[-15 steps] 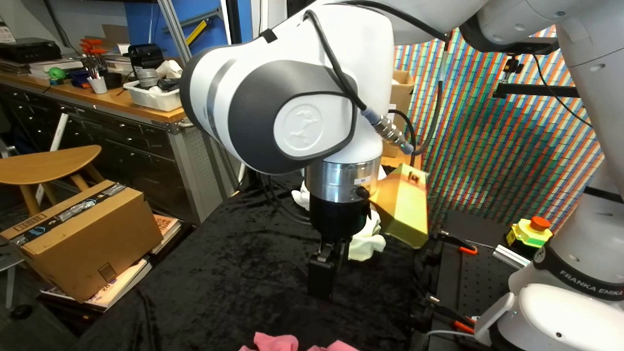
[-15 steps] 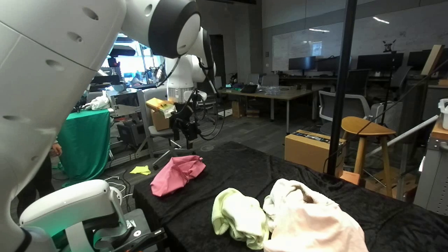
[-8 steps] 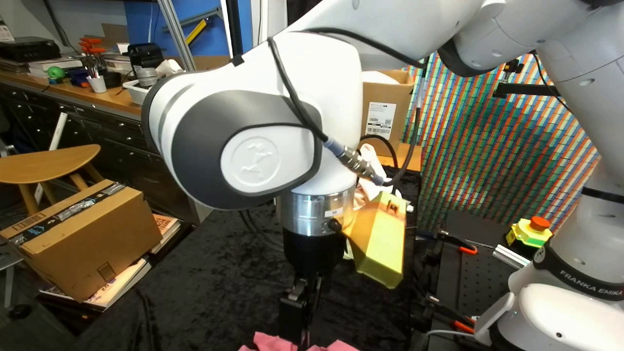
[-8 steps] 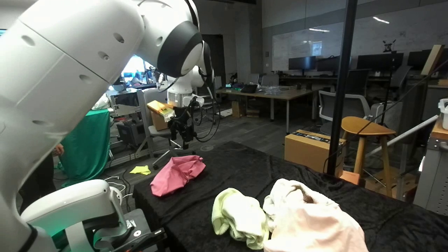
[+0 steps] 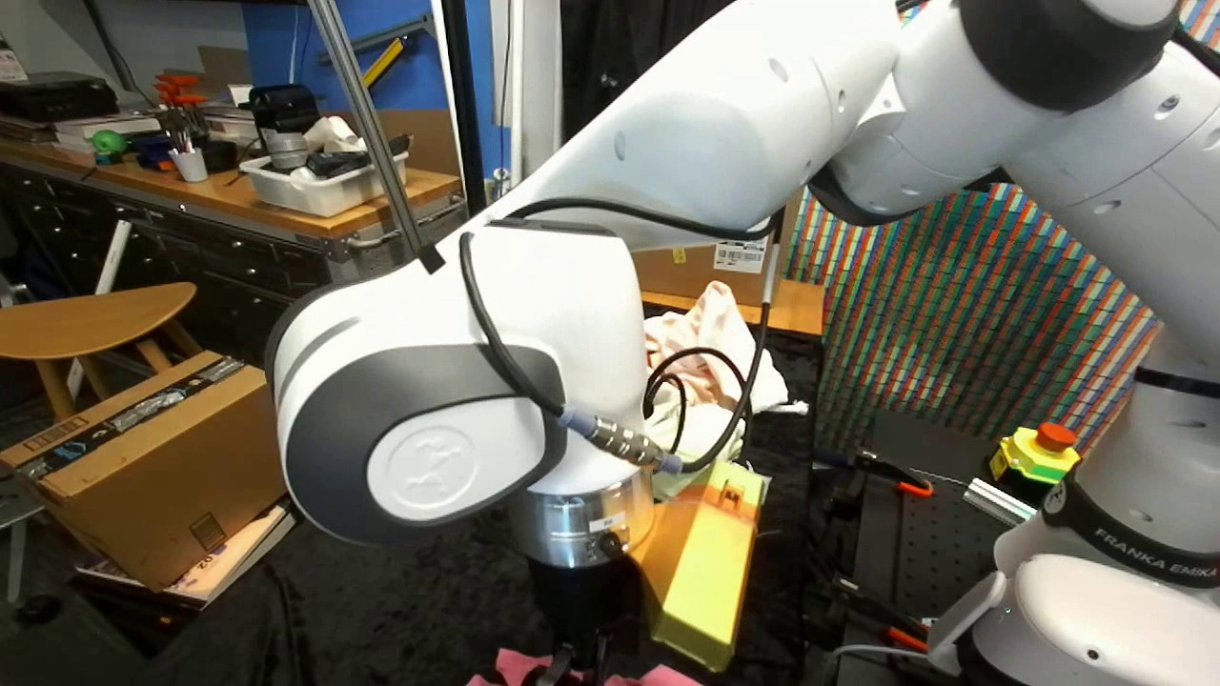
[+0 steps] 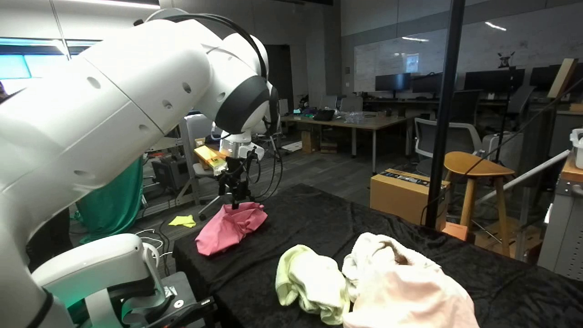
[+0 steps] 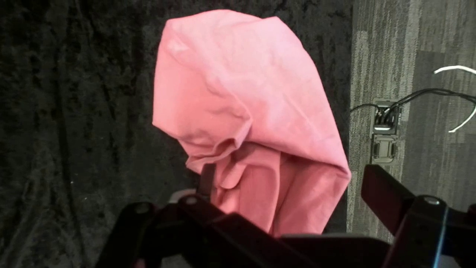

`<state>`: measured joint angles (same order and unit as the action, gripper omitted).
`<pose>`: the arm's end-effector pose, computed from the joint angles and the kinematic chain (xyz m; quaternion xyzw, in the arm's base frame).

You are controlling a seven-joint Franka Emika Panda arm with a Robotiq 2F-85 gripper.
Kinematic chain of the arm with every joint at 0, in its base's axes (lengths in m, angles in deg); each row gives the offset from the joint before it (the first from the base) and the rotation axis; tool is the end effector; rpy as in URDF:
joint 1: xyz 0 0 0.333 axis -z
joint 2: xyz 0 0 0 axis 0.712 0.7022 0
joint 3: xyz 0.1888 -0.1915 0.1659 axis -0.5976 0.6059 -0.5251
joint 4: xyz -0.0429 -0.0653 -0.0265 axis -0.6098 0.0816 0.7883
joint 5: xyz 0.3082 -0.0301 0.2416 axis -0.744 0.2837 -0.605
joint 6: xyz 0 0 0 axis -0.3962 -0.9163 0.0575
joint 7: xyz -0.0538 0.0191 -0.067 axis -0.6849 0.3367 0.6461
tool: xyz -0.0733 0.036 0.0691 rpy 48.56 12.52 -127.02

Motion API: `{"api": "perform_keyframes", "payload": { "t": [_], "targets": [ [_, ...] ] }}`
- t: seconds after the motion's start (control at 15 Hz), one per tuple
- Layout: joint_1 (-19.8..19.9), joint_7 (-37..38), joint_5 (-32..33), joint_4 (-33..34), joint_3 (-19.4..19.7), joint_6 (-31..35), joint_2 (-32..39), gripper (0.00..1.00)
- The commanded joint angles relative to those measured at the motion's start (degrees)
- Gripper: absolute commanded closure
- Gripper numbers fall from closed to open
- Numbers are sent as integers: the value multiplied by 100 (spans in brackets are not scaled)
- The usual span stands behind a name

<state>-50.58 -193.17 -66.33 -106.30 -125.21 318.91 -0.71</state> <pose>0.4001 0.3665 0.2448 -0.9888 -0.0806 0.0907 0.0867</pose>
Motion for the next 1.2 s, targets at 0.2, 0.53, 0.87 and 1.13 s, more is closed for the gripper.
{"api": "perform_keyframes", "payload": {
  "t": [0.2, 0.53, 0.87, 1.13],
  "targets": [
    [-523, -198, 5, 853, 78, 337, 715, 0],
    [-616, -525, 85, 990, 69, 239, 874, 0],
    [-712, -718, 253, 1011, 191, 234, 918, 0],
    [-728, -739, 367, 946, 283, -28, 942, 0]
  ]
}}
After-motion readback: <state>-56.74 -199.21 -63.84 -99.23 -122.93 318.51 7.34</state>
